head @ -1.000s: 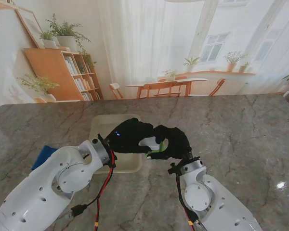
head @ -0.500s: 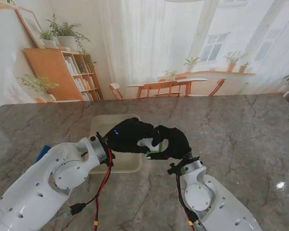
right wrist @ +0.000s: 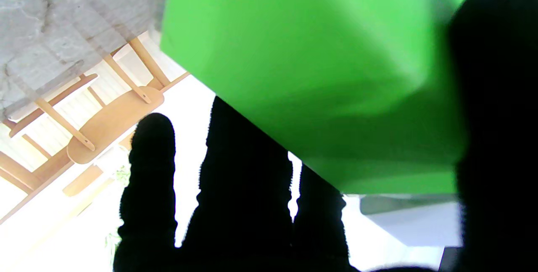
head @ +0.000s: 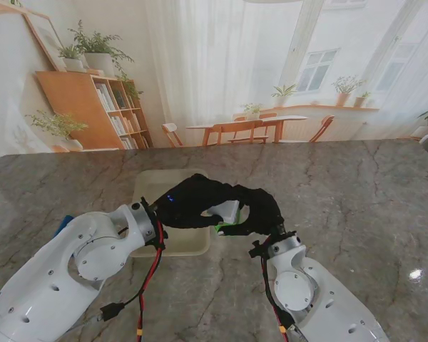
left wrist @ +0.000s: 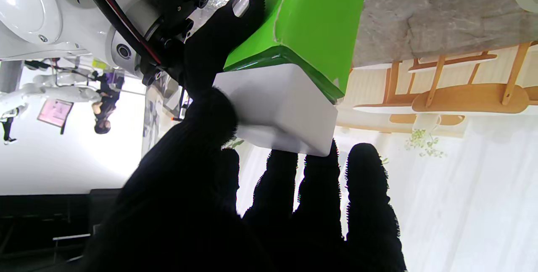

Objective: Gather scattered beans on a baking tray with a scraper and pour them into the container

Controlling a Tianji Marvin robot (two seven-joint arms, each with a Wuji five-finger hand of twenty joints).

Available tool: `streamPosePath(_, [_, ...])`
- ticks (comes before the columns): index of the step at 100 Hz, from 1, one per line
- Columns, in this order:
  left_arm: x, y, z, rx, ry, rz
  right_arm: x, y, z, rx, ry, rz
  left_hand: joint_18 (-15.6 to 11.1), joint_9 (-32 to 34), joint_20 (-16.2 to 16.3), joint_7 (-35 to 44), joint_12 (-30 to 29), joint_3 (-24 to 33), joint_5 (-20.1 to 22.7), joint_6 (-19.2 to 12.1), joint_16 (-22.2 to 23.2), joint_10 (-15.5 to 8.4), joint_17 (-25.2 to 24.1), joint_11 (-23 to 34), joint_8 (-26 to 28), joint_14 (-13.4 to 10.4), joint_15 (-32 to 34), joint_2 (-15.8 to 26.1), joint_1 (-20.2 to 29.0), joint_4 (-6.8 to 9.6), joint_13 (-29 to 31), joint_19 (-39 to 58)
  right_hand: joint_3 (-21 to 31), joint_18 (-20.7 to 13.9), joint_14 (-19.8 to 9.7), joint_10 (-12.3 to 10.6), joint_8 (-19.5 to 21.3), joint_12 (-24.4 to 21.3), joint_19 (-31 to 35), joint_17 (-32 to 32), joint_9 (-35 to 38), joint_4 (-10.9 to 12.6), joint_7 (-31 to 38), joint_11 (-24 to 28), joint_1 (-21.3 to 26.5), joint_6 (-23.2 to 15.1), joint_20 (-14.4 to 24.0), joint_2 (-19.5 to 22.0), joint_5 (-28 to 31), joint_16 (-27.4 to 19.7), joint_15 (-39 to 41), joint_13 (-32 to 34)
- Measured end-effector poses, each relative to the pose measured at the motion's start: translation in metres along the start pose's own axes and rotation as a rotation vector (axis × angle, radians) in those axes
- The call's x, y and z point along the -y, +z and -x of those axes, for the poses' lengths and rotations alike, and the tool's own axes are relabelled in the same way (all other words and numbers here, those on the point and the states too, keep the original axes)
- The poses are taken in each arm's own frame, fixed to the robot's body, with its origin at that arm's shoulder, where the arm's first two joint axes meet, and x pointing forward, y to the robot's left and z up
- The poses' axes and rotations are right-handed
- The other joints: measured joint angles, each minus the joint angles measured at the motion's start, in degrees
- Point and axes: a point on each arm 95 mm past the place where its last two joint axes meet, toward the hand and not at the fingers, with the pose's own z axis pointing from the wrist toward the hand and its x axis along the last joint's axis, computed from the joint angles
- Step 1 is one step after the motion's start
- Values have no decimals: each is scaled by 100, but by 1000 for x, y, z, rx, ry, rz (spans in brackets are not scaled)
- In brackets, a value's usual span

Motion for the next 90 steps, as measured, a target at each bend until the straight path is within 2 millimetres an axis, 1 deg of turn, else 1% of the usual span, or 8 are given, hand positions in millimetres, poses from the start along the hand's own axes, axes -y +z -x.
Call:
streamPosePath(7, [0,0,0,3,-5,0,0,0,0,1,-2,-1,7,-63,8,-310,129,-580,-5,101,-26,-13,-65,10,0,17,89,74,0,4,-117,-7,0,0,0,0,0,0,0,10,0,0,0,0,0,0,0,0,0,27,0,0])
streamPosePath(14, [-1,0,0,10,-9,0,0,0,0,1,-4,-2,8,-122,79,-447,686,-1022,-130,172,158,-54,-79,51,-5,31,307,259,10,5,-206,-7,0,0,0,0,0,0,0,32,0,0,0,0,0,0,0,0,0,36,0,0])
streamPosePath(21, [-2,1,-1,19,2,-6,0,0,0,1,-4,-2,9,-140,145,-460,1217,-1257,-162,184,374,-113,-118,197,-3,32,524,369,6,7,-219,-7,0,0,0,0,0,0,-1,33,0,0,0,0,0,0,0,0,0,38,-1,0])
streamPosePath(42, [-3,3,-2,29,43,-14,1,0,0,0,-5,-2,9,-251,217,-520,2169,-1595,-224,244,851,-220,-210,592,-19,32,987,436,11,9,-281,64,0,0,0,0,0,42,-3,34,0,0,0,0,0,0,0,0,0,40,-1,0])
streamPosePath(48, [-3,3,-2,36,45,-15,1,0,0,0,-5,-2,9,-254,219,-522,2390,-1755,-224,250,958,-269,-224,716,-58,31,1143,686,5,9,-350,66,0,0,0,0,0,56,-2,35,0,0,0,0,0,0,0,0,0,40,-1,0])
streamPosePath(55, [-3,4,-1,49,45,-17,1,0,-1,0,-6,-1,9,-254,220,-590,2501,-1811,-245,328,1015,-364,-302,859,-133,41,1126,819,-133,57,-348,69,0,0,0,0,0,57,-3,36,0,0,0,0,0,0,0,0,0,40,-1,0])
streamPosePath(62, [-4,4,-1,65,53,-21,1,0,-1,1,-7,1,9,-304,234,-733,2529,-1860,-306,398,1036,-455,-361,995,-358,83,1157,1063,-339,18,-417,70,0,0,0,0,0,57,-3,39,0,0,0,0,0,0,0,0,0,47,-1,0])
streamPosePath(90, [-7,7,-5,121,136,-27,0,0,0,2,-10,12,11,-302,318,-819,2589,-1967,-511,535,1140,-501,-435,1272,-555,152,1247,1198,-617,4,-549,140,0,0,0,0,0,57,-23,41,0,0,0,0,0,20,18,5,0,53,-1,1])
